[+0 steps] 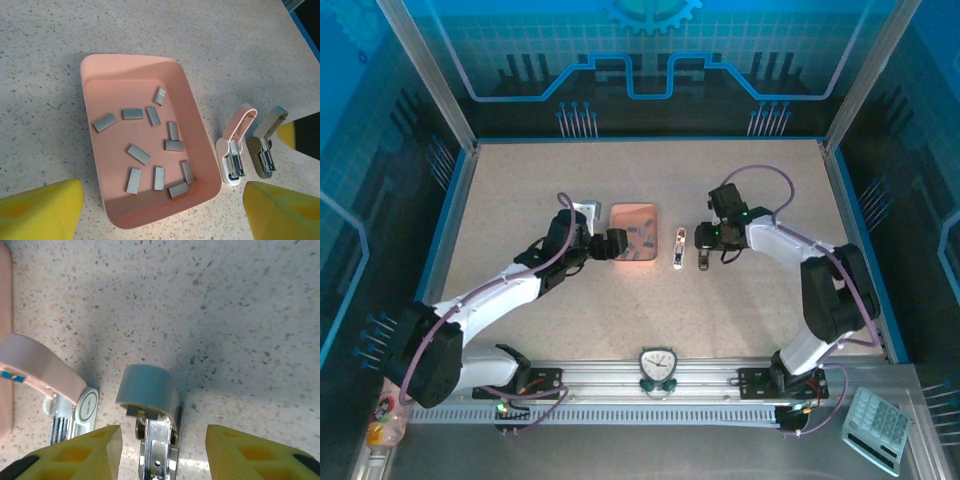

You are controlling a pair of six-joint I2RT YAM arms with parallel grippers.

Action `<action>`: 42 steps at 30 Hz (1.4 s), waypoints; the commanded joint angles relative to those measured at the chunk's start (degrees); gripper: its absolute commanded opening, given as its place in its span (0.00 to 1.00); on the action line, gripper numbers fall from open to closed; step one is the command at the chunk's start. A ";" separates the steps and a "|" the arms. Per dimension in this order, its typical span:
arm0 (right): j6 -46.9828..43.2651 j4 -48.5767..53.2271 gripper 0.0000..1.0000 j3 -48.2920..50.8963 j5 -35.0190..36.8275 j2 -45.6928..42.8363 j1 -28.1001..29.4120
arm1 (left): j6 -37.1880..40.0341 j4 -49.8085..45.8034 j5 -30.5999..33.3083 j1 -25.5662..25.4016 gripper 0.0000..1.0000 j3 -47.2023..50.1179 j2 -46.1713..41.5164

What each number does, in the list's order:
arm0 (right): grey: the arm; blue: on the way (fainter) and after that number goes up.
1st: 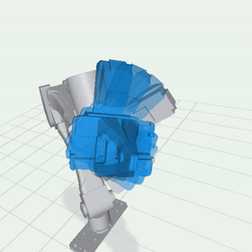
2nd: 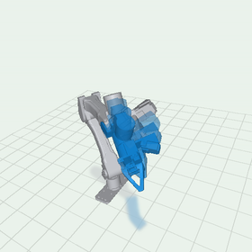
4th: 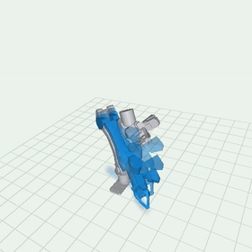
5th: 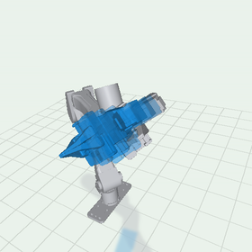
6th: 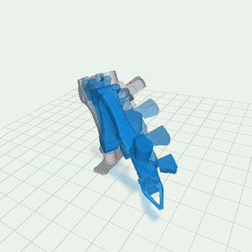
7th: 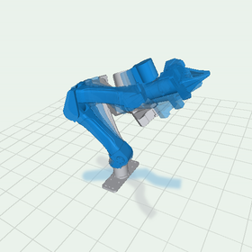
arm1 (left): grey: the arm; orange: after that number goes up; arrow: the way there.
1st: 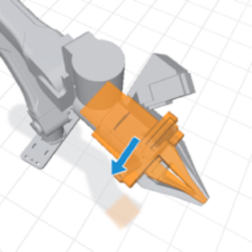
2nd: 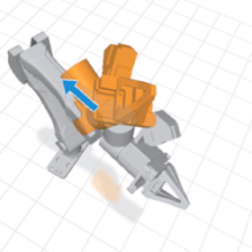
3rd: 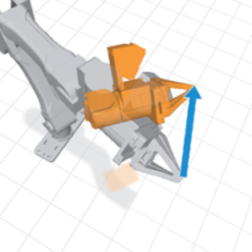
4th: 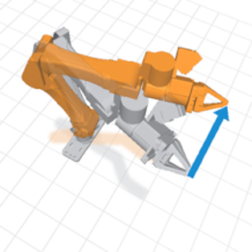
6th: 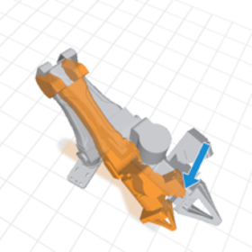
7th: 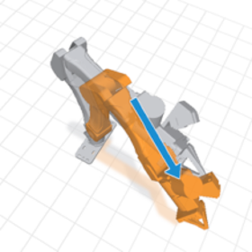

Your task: Load the staples into the stapler

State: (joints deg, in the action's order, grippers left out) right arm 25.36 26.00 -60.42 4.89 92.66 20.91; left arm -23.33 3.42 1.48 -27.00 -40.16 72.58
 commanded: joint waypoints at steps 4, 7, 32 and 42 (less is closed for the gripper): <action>-4.49 8.30 0.52 -9.07 1.48 -4.39 5.05 | -2.37 -4.88 -3.03 3.02 0.84 -3.65 -0.78; -6.99 11.13 0.51 -13.97 1.52 -2.46 9.23 | -2.88 -6.96 -4.61 5.11 0.85 -4.52 -0.55; -11.12 26.10 0.43 -51.81 -3.05 36.92 22.57 | -7.20 -19.86 -13.94 21.79 0.83 -11.08 8.02; -11.65 26.30 0.40 -55.39 -1.95 43.01 22.07 | -7.25 -20.19 -14.62 22.79 0.83 -11.96 9.29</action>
State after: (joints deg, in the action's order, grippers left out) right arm 14.48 50.96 -114.02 3.16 133.47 42.81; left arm -30.11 -15.03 -11.49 -4.86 -49.93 80.93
